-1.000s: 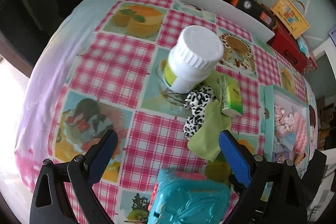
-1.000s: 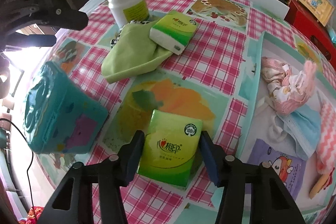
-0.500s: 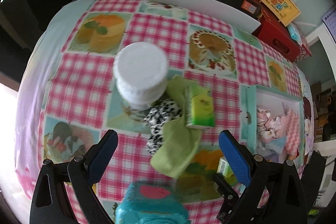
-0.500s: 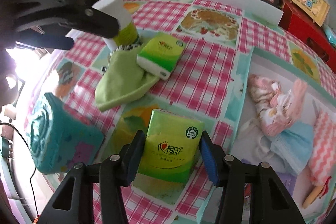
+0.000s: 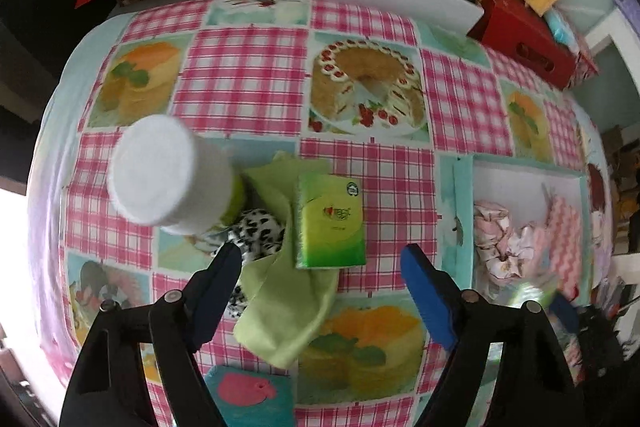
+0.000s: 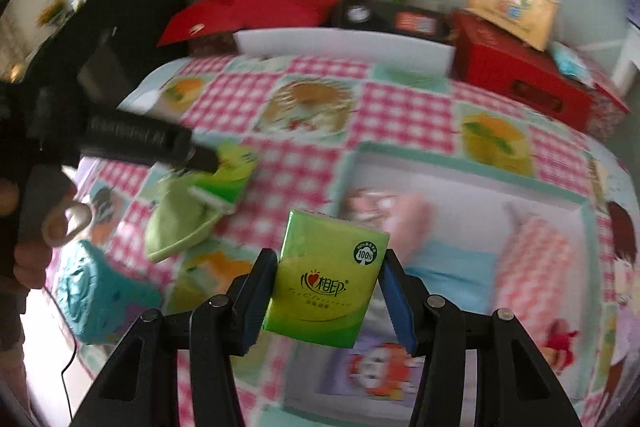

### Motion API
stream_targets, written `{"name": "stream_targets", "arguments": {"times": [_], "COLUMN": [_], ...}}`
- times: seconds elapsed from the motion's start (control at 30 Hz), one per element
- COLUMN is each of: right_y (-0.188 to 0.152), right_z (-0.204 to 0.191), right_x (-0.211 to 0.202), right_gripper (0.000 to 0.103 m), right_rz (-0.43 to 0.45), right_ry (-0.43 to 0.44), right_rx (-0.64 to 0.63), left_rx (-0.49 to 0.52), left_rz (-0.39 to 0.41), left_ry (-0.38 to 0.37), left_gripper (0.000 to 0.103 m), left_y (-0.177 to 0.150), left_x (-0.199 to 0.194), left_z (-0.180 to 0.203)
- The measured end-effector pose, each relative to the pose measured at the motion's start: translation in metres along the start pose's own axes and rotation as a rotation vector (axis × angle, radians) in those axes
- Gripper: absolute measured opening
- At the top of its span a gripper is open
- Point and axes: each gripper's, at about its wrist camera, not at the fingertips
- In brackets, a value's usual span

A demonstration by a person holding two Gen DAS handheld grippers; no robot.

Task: Organize soft objects
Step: 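Lift the green tissue pack toward the tray with the right gripper while the left grasps another green tissue pack, then carry both green tissue packs over the tray with both grippers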

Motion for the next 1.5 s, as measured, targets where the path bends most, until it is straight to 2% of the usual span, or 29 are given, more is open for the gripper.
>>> {"name": "stream_targets", "arguments": {"times": [0.07, 0.2, 0.27, 0.4, 0.53, 0.57, 0.9, 1.1, 1.3, 1.5], "right_y": [-0.003, -0.006, -0.007, -0.010, -0.011, -0.011, -0.012, -0.012, -0.013, -0.016], "right_z": [0.018, 0.048, 0.056, 0.063, 0.065, 0.065, 0.068, 0.075, 0.092, 0.104], "right_x": [-0.005, -0.010, -0.010, -0.007, -0.008, -0.008, -0.011, -0.018, -0.025, -0.029], "right_gripper": [0.055, 0.055, 0.055, 0.055, 0.055, 0.055, 0.055, 0.055, 0.055, 0.055], "right_rz": [0.007, 0.010, 0.009, 0.006, 0.005, 0.005, 0.012, 0.029, 0.045, 0.053], "right_ry": [-0.021, -0.035, -0.033, -0.026, -0.021, -0.020, -0.010, -0.010, -0.023, -0.029], "right_rx": [0.040, 0.120, 0.140, 0.157, 0.161, 0.163, 0.173, 0.192, 0.234, 0.266], "left_rx": [0.018, 0.032, 0.039, 0.043, 0.052, 0.051, -0.004, -0.050, -0.019, -0.038], "left_rz": [-0.011, -0.040, -0.046, -0.063, -0.070, -0.068, -0.009, 0.080, 0.159, 0.156], "left_ry": [0.024, 0.067, 0.088, 0.129, 0.148, 0.145, 0.061, -0.003, -0.051, -0.047], "left_gripper": [0.076, 0.073, 0.065, 0.062, 0.054, 0.051, 0.050, 0.050, 0.050, 0.050], "left_y": [0.002, 0.008, 0.009, 0.011, 0.012, 0.011, 0.007, 0.004, -0.001, -0.002], "left_x": [0.008, 0.026, 0.033, 0.046, 0.056, 0.056, 0.028, -0.010, -0.044, -0.041], "left_z": [0.008, 0.018, 0.021, 0.026, 0.031, 0.031, 0.016, 0.009, 0.019, 0.021]}}
Point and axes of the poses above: each gripper's, at about its wrist camera, not at the fingertips, and x roughly the way its jaws point, z to its right, y to its top, and after that the axes turned 3 degrees about y, right-handed
